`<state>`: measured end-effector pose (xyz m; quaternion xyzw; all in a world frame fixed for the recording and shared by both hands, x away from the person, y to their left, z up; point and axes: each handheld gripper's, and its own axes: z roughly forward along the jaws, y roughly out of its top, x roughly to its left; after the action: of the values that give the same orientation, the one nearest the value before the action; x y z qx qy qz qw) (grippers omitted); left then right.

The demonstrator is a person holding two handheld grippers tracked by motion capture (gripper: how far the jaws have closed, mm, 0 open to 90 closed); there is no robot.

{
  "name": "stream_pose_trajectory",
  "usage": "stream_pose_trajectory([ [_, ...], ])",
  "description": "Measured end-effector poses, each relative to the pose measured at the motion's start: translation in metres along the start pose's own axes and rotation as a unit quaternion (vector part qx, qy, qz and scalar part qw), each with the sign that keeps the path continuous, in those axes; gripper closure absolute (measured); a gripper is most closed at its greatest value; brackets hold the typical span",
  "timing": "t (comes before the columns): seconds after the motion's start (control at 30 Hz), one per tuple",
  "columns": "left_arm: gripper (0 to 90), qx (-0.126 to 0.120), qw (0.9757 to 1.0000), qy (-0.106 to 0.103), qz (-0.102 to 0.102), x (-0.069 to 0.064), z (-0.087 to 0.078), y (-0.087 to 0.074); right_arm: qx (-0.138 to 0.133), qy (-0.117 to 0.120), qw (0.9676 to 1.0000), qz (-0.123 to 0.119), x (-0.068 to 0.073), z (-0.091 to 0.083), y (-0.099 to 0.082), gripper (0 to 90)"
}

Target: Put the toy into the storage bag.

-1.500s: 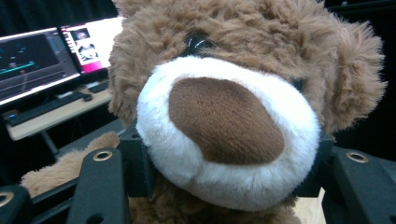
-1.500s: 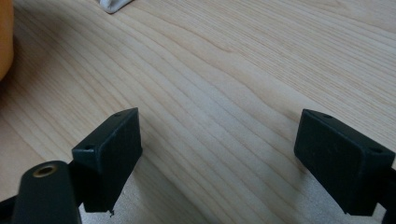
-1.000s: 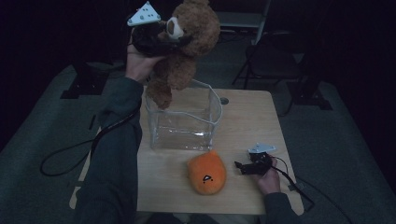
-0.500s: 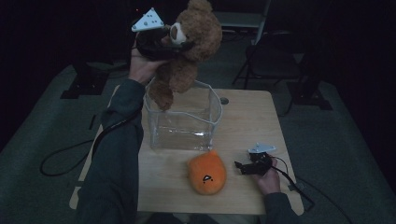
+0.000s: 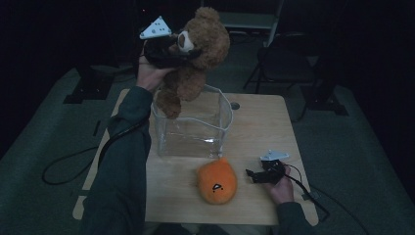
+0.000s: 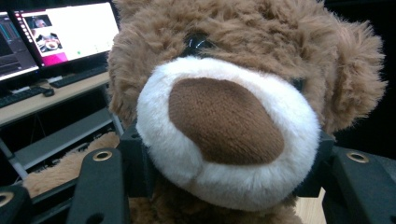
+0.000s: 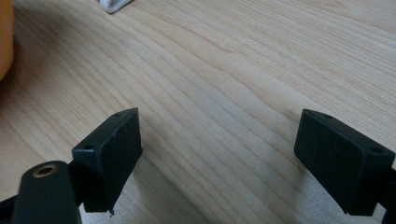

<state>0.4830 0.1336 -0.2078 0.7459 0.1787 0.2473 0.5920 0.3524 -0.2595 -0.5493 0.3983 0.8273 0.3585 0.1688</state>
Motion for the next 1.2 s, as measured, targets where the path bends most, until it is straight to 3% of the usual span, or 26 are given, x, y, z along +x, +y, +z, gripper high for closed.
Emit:
stream_pose_trajectory([
  [0.47,39.2,0.005,0.9998,-0.021,-0.004,-0.004,0.004,-0.012,0.000,0.000,1.0000,0.000,0.000,0.000,0.000,14.3],
  [0.73,39.1,0.004,0.9990,-0.039,-0.021,-0.009,0.009,-0.019,-0.001,0.000,1.0000,-0.001,0.000,0.000,0.000,14.3],
  [1.2,39.0,0.021,0.9979,-0.050,-0.035,-0.010,0.020,-0.035,-0.001,-0.001,1.0000,-0.001,0.000,0.000,0.000,14.3],
])
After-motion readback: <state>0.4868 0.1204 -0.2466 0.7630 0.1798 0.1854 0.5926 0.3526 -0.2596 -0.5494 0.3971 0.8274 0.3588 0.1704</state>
